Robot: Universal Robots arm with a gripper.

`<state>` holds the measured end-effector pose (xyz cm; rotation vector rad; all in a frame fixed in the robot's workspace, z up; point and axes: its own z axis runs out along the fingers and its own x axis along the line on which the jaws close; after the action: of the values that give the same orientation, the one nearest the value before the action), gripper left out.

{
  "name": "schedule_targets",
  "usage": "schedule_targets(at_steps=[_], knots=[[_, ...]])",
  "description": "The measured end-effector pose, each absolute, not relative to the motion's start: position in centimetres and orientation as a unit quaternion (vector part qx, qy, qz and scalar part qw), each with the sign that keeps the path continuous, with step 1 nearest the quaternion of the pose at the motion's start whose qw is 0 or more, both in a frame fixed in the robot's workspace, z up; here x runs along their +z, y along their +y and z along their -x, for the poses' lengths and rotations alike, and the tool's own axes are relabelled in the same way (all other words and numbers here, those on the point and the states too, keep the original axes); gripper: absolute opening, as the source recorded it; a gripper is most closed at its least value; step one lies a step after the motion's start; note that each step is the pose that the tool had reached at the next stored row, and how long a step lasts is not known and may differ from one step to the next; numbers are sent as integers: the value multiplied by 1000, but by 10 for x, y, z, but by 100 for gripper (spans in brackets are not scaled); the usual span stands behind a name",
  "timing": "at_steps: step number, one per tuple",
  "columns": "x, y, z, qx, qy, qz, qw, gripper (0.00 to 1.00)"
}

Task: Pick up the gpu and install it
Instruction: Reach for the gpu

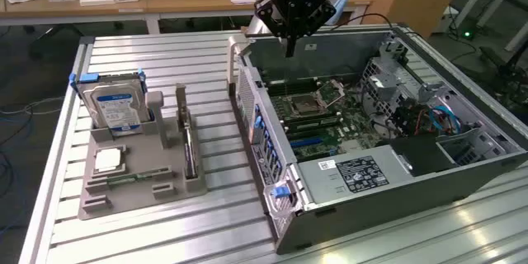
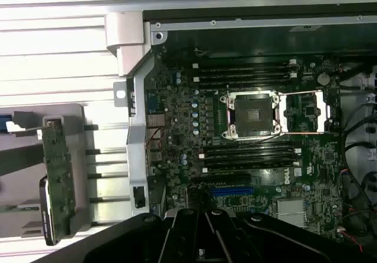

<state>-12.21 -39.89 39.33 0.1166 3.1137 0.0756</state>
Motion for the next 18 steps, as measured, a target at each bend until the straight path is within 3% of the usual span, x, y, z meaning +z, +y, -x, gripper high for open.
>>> schedule_targets(at_steps=[18], knots=[[393,-399,153,24,999,-37,12,11]])
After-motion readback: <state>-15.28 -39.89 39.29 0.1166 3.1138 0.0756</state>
